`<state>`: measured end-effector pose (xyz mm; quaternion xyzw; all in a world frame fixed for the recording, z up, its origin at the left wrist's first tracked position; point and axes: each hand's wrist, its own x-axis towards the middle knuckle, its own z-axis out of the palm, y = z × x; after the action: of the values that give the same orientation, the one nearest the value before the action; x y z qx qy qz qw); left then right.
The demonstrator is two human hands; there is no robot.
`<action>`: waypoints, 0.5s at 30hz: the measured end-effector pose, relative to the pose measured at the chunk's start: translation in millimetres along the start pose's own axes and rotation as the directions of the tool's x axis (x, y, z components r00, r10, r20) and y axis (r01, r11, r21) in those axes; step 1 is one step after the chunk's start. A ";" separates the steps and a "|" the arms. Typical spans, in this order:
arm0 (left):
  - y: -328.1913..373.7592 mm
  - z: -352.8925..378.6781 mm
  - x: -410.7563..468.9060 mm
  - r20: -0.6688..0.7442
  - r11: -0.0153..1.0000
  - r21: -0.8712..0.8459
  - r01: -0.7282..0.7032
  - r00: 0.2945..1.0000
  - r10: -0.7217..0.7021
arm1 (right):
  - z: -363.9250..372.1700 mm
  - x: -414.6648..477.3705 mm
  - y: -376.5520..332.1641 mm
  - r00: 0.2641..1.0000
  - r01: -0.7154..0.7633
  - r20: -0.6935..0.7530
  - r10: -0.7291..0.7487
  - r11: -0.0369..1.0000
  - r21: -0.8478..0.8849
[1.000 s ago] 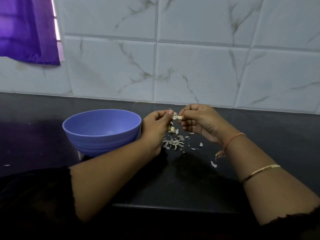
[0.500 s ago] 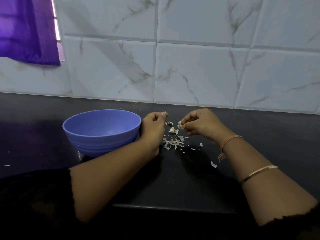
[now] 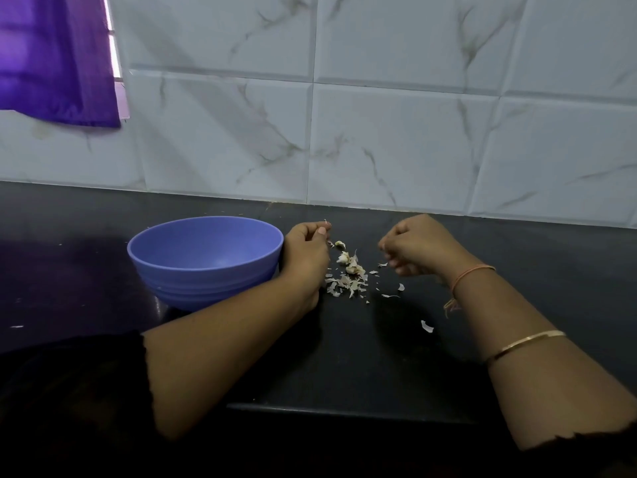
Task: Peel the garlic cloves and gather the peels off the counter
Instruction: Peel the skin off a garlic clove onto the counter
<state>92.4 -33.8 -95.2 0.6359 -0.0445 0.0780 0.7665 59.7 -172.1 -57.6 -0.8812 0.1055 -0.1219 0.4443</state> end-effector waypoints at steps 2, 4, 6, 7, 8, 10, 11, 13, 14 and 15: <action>0.4 -0.9 1.0 -0.006 0.999 0.027 0.018 1.000 -0.018 | -3.2 -0.6 2.7 0.986 -0.152 0.056 0.158 0.983 -0.100; -0.7 -1.3 3.5 0.003 0.998 0.048 0.047 0.999 -0.047 | -0.7 -5.0 2.3 0.949 -0.242 0.182 0.259 0.964 -0.112; -1.9 -1.0 3.3 0.033 0.995 0.053 0.083 0.996 -0.084 | 5.2 -6.9 0.4 0.931 -0.229 0.294 0.214 0.973 0.015; -2.3 -0.8 2.8 0.049 0.994 0.052 0.093 0.994 -0.096 | 9.0 -8.1 -2.4 0.932 -0.205 0.327 0.159 0.972 0.111; -2.7 -0.9 2.8 0.057 0.994 0.054 0.096 0.993 -0.099 | 12.1 -7.5 -4.2 0.941 -0.169 0.324 0.100 0.967 0.191; -2.5 -0.7 3.1 0.047 0.994 0.069 0.089 0.995 -0.092 | 14.2 -2.4 -5.7 0.981 -0.067 0.191 0.014 0.960 0.273; -1.8 -0.8 2.8 0.039 0.993 0.079 0.088 0.995 -0.091 | 13.2 1.3 -4.3 0.996 -0.012 0.088 -0.011 0.968 0.250; -1.0 -1.6 2.8 0.038 0.992 0.097 0.086 0.995 -0.090 | 8.6 9.9 3.1 0.993 0.081 -0.088 -0.076 0.995 0.057; -1.2 -1.7 3.1 0.042 0.991 0.102 0.082 0.995 -0.087 | 6.7 11.5 5.5 0.989 0.101 -0.100 -0.108 0.992 -0.075; -1.0 -1.9 2.9 0.044 0.991 0.108 0.079 0.995 -0.084 | 6.9 11.6 6.9 0.993 0.103 -0.040 -0.113 0.974 -0.200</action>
<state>95.4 -31.9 -96.0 0.6789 -0.0329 0.0331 0.7327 72.3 -174.3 -65.7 -0.9220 0.0805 -0.1572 0.3446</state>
